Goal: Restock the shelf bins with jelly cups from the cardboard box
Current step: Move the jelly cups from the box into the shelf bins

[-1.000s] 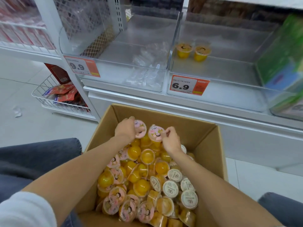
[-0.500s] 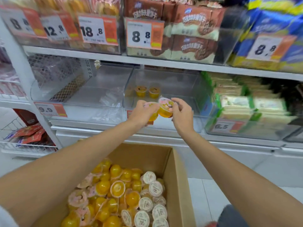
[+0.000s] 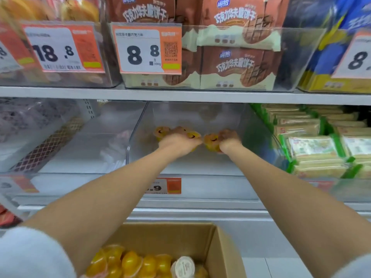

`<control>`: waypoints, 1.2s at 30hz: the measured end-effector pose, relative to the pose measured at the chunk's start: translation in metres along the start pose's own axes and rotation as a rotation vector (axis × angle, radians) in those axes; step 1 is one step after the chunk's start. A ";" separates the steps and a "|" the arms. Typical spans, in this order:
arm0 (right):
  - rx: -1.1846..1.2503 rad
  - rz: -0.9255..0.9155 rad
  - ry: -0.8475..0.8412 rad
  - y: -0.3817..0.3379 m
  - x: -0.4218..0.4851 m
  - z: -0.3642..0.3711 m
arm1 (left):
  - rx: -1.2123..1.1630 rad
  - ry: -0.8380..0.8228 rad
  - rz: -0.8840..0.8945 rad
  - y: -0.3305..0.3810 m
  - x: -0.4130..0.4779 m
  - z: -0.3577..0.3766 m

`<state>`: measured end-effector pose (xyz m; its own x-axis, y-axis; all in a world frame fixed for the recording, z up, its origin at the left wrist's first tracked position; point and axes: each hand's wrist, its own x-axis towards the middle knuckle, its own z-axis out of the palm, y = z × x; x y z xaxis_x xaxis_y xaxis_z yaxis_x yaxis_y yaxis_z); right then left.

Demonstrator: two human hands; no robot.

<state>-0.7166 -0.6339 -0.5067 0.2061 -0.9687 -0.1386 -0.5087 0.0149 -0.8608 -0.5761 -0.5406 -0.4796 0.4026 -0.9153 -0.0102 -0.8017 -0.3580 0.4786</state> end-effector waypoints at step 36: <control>-0.483 -0.563 0.236 -0.022 -0.114 0.016 | 0.027 0.106 0.108 -0.047 -0.063 -0.020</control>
<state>-0.7159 -0.5202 -0.4796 0.3855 -0.8261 0.4111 -0.6993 -0.5522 -0.4539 -0.5549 -0.4620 -0.4839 0.3565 -0.9247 0.1334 -0.8540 -0.2646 0.4480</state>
